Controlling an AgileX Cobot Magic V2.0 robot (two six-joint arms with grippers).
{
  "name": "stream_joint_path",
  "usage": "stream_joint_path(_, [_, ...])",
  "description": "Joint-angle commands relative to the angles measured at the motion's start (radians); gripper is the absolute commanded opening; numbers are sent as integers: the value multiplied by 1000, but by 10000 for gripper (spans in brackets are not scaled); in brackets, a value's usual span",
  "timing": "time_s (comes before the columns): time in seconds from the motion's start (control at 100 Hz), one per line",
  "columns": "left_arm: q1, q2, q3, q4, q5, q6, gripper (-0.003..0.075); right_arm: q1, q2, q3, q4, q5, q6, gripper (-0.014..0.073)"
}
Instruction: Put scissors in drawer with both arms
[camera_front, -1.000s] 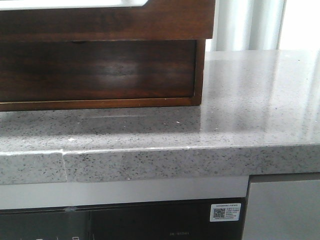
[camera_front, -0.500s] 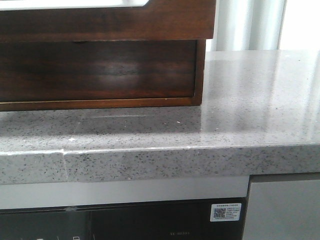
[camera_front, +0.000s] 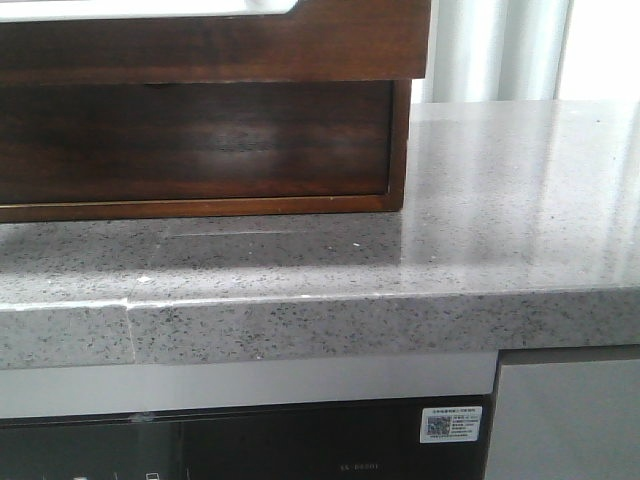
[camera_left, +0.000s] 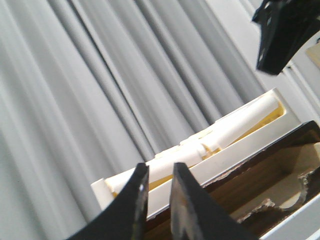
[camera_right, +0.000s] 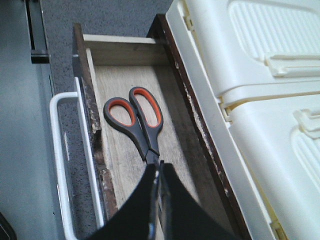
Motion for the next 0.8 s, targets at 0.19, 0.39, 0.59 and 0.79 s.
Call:
stream_joint_path(0.19, [-6,-107,-26,-111,175,-156,-20,-8,-197,100,17,-85,34,-55])
stream_joint_path(0.39, [-6,-107,-24,-228,251,-157,-20,-8,-373,372,17,-255,34,-55])
stream_joint_path(0.59, [-6,-107,-24,-228,308,-157,-19,-8,-619,725,17,-478,35,-55])
stream_joint_path(0.79, [-6,-107,-13,-228,300,-157,-19,-8,-900,1054,17,-674,61,-55])
